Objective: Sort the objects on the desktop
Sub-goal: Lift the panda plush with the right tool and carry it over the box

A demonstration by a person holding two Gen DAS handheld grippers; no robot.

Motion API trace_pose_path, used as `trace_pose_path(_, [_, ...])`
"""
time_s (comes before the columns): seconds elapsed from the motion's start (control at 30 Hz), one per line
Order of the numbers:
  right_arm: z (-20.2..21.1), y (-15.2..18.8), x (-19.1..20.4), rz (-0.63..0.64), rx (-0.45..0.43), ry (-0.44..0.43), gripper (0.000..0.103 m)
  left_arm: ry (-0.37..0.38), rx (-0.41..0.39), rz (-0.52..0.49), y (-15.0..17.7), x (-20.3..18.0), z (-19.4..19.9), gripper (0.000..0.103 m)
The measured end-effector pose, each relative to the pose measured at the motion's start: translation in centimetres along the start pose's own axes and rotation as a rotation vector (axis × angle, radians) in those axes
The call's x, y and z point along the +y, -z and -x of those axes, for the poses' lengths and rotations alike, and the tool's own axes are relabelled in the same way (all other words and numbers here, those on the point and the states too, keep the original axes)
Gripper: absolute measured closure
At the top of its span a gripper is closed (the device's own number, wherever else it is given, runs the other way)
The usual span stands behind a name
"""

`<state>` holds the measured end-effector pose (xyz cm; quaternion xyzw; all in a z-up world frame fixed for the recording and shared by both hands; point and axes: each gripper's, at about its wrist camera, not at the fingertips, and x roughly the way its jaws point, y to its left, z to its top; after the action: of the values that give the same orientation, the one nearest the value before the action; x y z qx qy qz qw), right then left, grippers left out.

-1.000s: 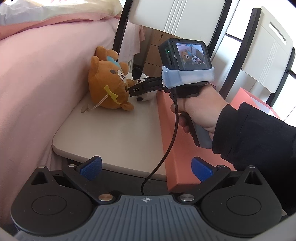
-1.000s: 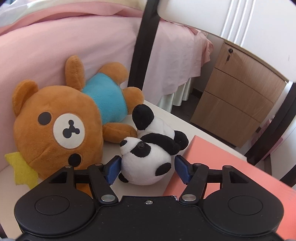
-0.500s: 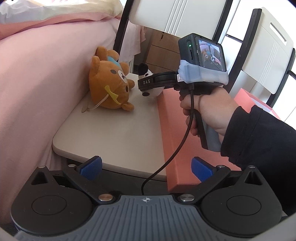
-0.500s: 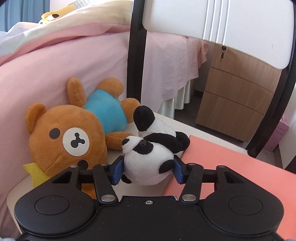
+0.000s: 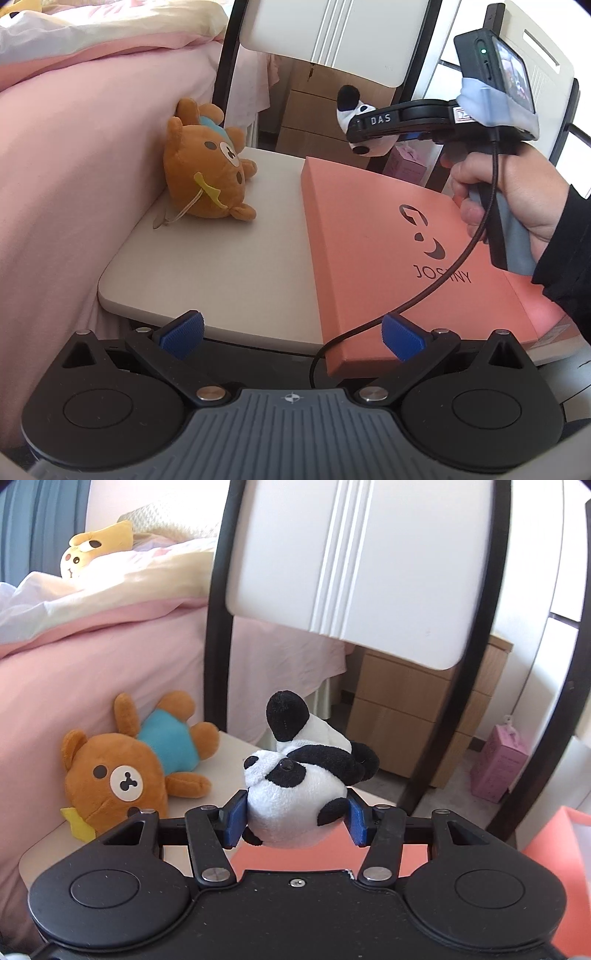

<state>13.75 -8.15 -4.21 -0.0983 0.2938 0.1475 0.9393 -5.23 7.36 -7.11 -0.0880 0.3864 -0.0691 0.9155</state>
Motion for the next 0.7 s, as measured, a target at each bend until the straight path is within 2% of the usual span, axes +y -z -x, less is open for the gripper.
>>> trace_pose_path(0.57, [10.8,-0.4,-6.9,-0.022,-0.125,0.130,0.050,0.027,0.014,-0.015,0.4,-0.6,0.0,0.000])
trace_pose_path(0.7, [12.9,0.1,-9.7,-0.040,-0.135,0.179,0.050,-0.002,0.016,-0.004,0.6,-0.8,-0.3,0.000])
